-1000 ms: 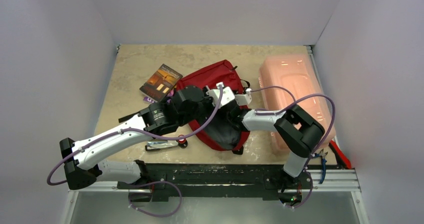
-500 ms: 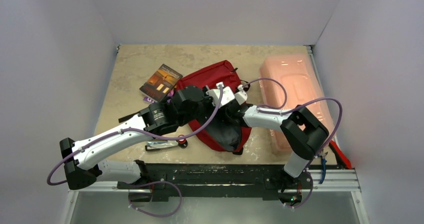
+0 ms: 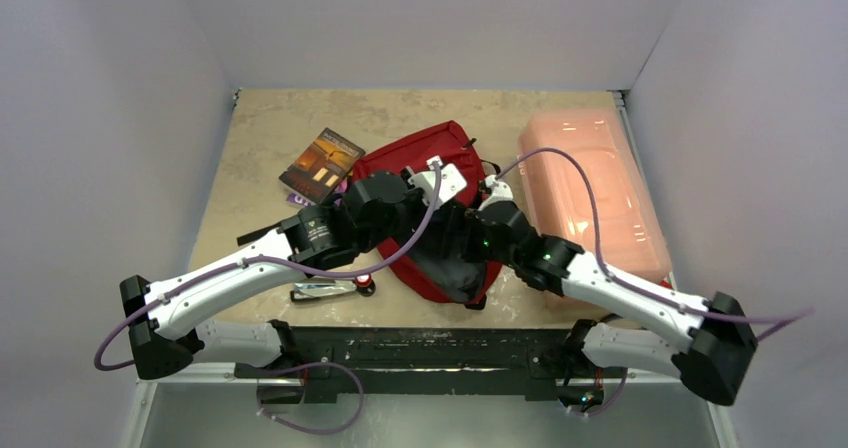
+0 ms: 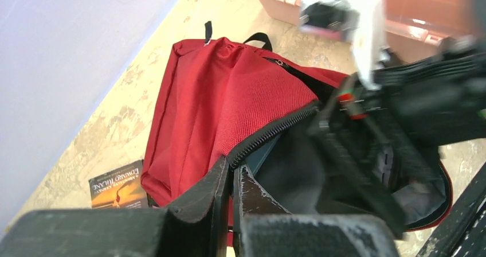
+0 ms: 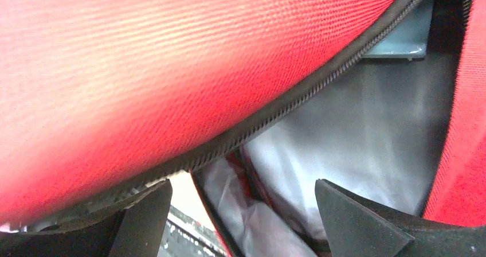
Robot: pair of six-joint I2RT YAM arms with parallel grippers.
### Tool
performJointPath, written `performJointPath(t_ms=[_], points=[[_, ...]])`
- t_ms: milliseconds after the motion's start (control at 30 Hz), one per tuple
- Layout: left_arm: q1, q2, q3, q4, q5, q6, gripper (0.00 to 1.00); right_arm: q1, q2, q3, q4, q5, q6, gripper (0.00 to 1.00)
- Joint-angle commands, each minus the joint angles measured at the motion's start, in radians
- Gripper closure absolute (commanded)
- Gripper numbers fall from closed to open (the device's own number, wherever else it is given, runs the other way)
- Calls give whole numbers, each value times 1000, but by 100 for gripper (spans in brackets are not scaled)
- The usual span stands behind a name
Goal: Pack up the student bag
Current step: Place the book in the student bag, then pick up the book from the center of the board.
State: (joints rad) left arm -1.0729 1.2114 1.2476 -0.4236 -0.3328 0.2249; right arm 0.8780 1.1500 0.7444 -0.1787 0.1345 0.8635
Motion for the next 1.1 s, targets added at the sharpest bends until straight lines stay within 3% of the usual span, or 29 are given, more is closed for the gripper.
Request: performJointPath(t_ms=[0,167,333,533,667,733,833,933,1067], points=[[0,-25,-5,96,-65,-77,100,3,-212,-19,-124,-68,-197,1],[0,-25,-64,48,1,-192,100,3,-433,76,-297,-75,-251,1],[0,-19,-142,16,146,-344,100,2,-486,198,-394,76,-270,1],[4,2,-202,-38,229,-459,69,2,-406,243,-378,140,-287,1],[61,-101,-248,-42,254,-499,42,2,-399,223,-352,133,-286,1],[137,-171,-276,-31,270,-524,29,2,-410,206,-340,129,-283,1],[316,-253,-292,-27,273,-574,19,1,-426,191,-334,125,-279,1],[610,-288,-324,25,298,-695,12,1,-435,190,-337,111,-273,1],[986,-234,-395,135,404,-988,5,1,-434,193,-329,82,-277,1]])
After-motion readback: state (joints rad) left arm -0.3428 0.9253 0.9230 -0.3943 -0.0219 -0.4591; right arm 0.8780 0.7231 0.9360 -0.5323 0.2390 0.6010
